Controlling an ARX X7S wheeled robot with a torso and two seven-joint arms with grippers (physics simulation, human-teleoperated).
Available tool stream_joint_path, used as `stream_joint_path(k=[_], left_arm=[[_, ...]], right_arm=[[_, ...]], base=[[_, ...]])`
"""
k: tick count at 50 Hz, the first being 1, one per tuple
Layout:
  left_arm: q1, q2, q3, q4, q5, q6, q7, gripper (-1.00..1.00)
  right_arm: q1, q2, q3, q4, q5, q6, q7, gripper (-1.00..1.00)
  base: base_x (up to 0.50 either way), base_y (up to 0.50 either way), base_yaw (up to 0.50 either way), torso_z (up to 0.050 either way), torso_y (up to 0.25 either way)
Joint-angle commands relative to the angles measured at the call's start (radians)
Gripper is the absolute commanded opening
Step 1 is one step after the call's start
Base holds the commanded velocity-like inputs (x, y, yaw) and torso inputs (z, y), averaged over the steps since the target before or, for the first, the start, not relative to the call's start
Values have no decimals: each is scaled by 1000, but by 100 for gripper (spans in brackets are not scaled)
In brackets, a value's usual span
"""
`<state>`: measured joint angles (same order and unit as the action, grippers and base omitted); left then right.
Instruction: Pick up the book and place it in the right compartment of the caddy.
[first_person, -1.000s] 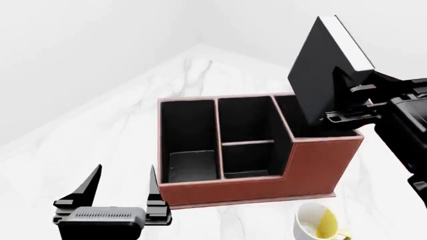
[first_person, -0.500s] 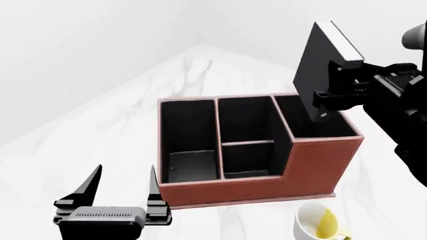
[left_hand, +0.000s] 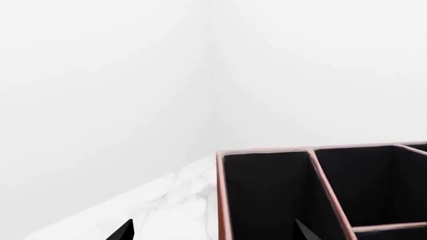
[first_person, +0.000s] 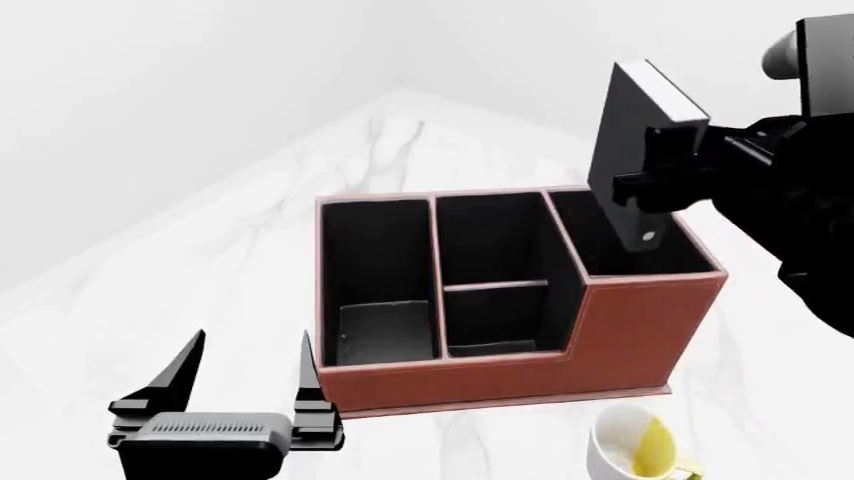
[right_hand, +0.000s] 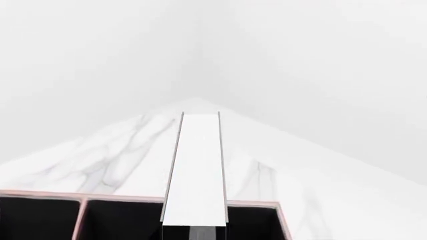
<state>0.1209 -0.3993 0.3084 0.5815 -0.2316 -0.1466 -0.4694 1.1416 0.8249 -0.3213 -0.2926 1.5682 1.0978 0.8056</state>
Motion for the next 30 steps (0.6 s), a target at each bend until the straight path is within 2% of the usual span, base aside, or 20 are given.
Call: stream_joint_path(k=[1, 20, 30], left_arm=[[-1, -3, 2, 1, -4, -2, -2, 100], [-5, -5, 5, -7, -5, 2, -5, 100], [-7, -6, 7, -11, -5, 3, -7, 100]], right_arm=[[67, -12, -14, 37, -40, 39, 2, -100], [78, -28, -47, 74, -81, 39, -26, -100], [74, -39, -78, 115, -164, 9, -85, -100]], base=[[0, 0, 0, 0, 0], [0, 0, 0, 1, 2], [0, 0, 0, 0, 1]])
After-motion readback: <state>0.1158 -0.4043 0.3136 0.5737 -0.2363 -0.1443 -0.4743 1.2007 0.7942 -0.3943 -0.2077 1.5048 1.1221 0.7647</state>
